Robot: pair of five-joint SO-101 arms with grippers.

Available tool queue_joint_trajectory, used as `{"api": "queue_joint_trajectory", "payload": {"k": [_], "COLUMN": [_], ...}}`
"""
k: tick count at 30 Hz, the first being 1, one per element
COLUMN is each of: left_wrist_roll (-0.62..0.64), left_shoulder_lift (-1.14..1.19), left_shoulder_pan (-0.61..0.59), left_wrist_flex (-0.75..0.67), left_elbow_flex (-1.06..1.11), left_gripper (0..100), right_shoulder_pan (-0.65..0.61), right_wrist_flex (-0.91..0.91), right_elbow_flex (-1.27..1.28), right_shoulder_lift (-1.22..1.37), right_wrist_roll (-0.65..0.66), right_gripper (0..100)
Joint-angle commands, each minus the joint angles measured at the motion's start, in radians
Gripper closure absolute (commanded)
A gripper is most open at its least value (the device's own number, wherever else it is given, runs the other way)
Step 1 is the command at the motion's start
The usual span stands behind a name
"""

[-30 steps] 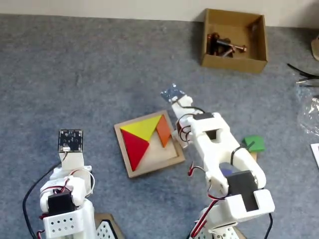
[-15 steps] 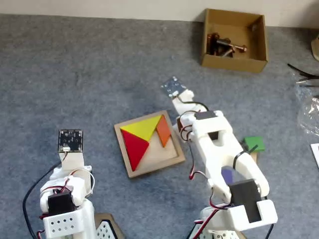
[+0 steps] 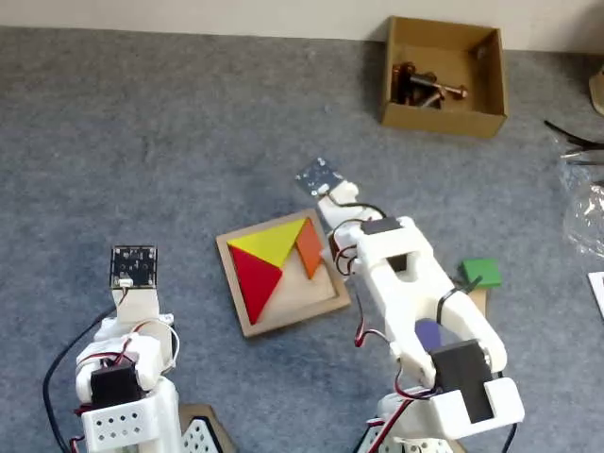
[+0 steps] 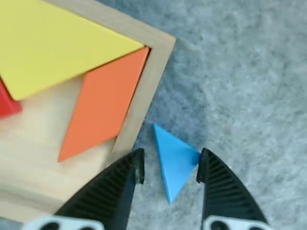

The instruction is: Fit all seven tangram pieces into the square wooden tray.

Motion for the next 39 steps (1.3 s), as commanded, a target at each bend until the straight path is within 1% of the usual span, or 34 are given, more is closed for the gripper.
{"api": "queue_joint_trajectory", "payload": {"k": [1,12,17,27,34,39], "left_wrist_roll": [0.009,0.009,0.009,0.009,0.009,0.009], "left_shoulder_lift": [-0.005,-0.005,-0.005,-0.005,-0.005,-0.005], "left_shoulder_pan": [-0.013,-0.013,-0.013,-0.013,-0.013,-0.013], "left_wrist_flex": [0.005,0.005,0.005,0.005,0.005,0.005], "left_elbow_flex": [0.019,0.019,0.019,0.019,0.019,0.019], "left_gripper": [99,99,99,99,99,99], "right_shoulder_pan": [-0.013,-0.010,-0.015,-0.015,-0.033,-0.061], "right_wrist_flex": [-0.008,-0.008,0.061,0.059,0.059,0.033], "right_elbow_flex": [-0.010,-0.018,-0.018,-0.018,0.012,0.113], "right_shoulder_lift": [-0.053,-0.064,-0.064,-0.067,-0.239,-0.262], "right_wrist_roll": [0.011,0.009,0.009,0.009,0.003,0.011], "right_gripper": [82.0,82.0,82.0,82.0,82.0,82.0]}}
